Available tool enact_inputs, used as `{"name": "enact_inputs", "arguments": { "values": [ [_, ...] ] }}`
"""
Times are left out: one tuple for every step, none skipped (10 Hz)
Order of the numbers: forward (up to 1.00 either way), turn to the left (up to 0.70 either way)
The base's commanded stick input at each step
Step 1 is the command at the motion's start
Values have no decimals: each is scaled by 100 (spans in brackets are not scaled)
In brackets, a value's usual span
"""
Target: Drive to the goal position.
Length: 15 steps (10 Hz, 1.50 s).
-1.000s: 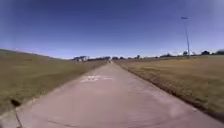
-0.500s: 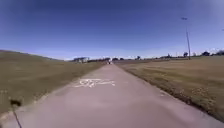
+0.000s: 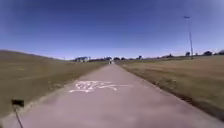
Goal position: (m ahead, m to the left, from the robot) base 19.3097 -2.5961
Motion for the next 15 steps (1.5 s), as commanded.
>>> {"name": "enact_inputs", "arguments": {
  "values": [
    [100,0],
    [100,0],
    [100,0],
    [100,0],
    [100,0],
    [100,0],
    [100,0],
    [100,0],
    [100,0],
    [100,27],
    [100,35],
    [100,11],
    [100,6],
    [100,0],
    [100,0]
  ]
}}
